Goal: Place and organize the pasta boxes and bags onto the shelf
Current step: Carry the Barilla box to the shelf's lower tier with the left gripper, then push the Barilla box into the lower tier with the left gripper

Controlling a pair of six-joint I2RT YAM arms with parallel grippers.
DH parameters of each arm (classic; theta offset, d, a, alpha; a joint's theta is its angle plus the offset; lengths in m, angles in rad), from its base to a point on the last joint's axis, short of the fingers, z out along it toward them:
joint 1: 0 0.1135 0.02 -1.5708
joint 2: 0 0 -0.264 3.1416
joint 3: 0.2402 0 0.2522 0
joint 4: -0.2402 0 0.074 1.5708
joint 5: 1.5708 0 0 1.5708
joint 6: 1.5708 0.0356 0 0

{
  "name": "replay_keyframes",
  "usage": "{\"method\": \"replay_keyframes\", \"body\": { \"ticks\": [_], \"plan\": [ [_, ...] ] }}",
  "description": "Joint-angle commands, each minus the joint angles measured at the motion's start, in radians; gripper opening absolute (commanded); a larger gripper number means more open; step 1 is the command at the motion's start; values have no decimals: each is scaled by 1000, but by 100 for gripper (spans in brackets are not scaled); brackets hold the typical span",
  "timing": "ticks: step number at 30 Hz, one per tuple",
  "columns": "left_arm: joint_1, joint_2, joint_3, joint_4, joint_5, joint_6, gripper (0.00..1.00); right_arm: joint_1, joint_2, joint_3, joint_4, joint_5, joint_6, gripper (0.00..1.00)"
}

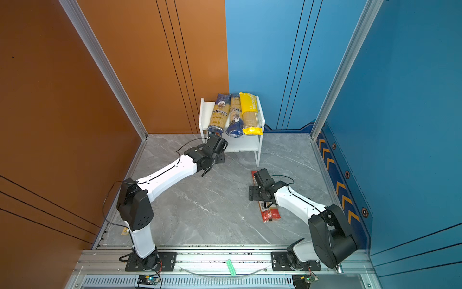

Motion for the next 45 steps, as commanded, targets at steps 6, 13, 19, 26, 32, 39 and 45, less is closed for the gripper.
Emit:
{"method": "replay_keyframes", "body": {
  "ticks": [6, 13, 19, 26, 32, 39, 45],
  "plan": [
    [31, -5, 72, 116, -33, 16, 0, 17, -27, 21, -46, 44, 24, 91],
    [39, 3, 79, 116, -18, 15, 0, 28, -21, 20, -45, 51, 27, 91],
    [39, 13, 93, 117, -9, 14, 0, 31, -18, 21, -45, 52, 27, 91],
    [40, 29, 107, 116, 3, 12, 0, 36, -22, 21, -45, 53, 29, 91],
    [43, 37, 111, 115, 3, 14, 0, 37, -17, 18, -42, 54, 29, 91],
    [43, 48, 104, 115, 9, 6, 0, 37, -10, 18, -37, 50, 29, 91],
    [44, 51, 102, 115, 14, -1, 6, 37, -9, 16, -37, 51, 29, 91]
  ]
}}
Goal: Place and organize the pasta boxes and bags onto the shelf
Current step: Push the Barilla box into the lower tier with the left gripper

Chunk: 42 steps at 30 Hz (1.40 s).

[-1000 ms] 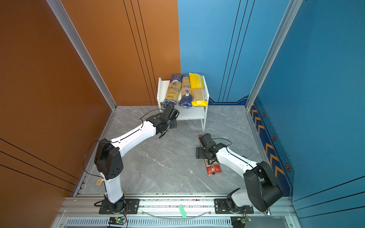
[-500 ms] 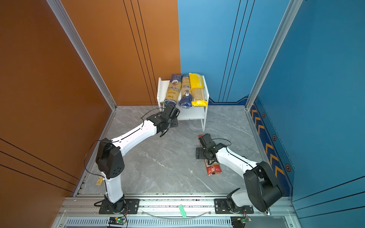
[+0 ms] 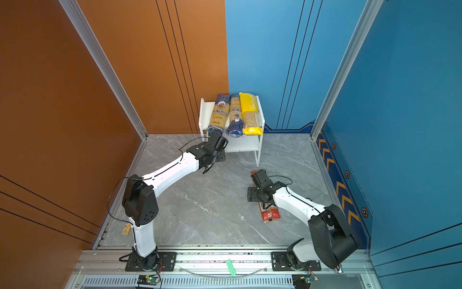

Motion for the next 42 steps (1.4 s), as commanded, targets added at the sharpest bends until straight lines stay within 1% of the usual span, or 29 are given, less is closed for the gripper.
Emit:
{"method": "replay_keyframes", "body": {
  "ticks": [1, 8, 16, 19, 22, 24, 27, 30, 35, 42],
  "plan": [
    [12, -8, 56, 115, -30, 1, 6, 5, -7, 15, -22, 27, 13, 91],
    [11, -3, 58, 114, -25, -1, 12, 5, -5, 13, -21, 28, 12, 91],
    [13, 2, 58, 114, -16, -4, 21, 5, -4, 12, -19, 27, 11, 91],
    [12, 2, 57, 114, -12, -4, 26, 5, -3, 12, -19, 27, 11, 91],
    [12, 0, 53, 113, -14, -7, 27, 5, 1, 13, -16, 27, 10, 91],
    [12, 0, 52, 112, -16, -8, 29, 5, 4, 14, -17, 26, 9, 91],
    [12, 0, 51, 111, -13, -7, 36, 5, 7, 15, -15, 24, 9, 91],
    [12, 0, 52, 111, -12, -7, 38, 5, 10, 15, -14, 24, 9, 91],
    [12, -1, 53, 112, -10, -4, 44, 5, 13, 17, -13, 22, 8, 91],
    [12, 0, 53, 112, -6, 0, 48, 4, 20, 20, -9, 21, 8, 91]
  ]
}}
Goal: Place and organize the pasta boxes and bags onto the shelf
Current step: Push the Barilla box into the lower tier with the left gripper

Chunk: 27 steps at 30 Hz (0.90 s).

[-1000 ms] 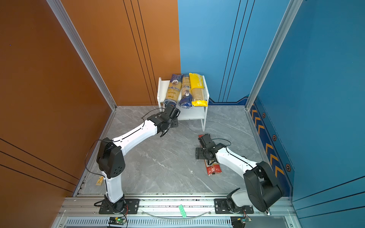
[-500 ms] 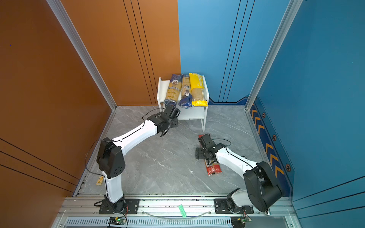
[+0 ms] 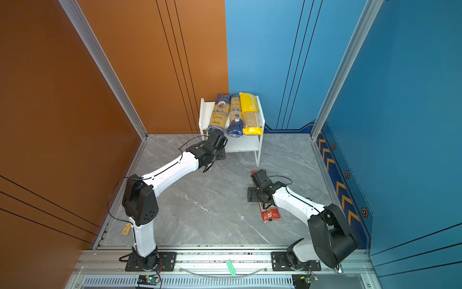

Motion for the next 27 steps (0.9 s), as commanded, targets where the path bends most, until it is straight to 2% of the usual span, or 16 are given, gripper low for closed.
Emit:
{"method": "replay_keyframes", "body": {
  "ticks": [1, 27],
  "plan": [
    [6, -1, 41, 83, -13, 5, 48, 4, 14, 20, -11, 20, 8, 91],
    [2, -21, 10, 82, -29, 23, 55, 5, 30, 21, -4, 13, 8, 91]
  ]
}}
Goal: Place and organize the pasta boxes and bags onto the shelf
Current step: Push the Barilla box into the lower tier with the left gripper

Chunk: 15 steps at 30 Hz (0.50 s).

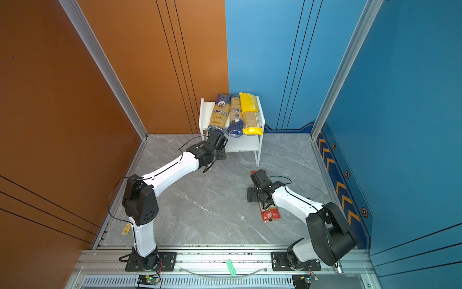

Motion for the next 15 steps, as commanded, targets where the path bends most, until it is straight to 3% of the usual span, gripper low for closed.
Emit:
{"method": "replay_keyframes", "body": {
  "ticks": [1, 15],
  "plan": [
    [3, -24, 9, 81, -29, 23, 55, 5, 12, 16, -5, 13, 8, 91],
    [-2, -45, -16, 83, -39, 30, 66, 6, 13, 16, -2, 3, 7, 91]
  ]
}}
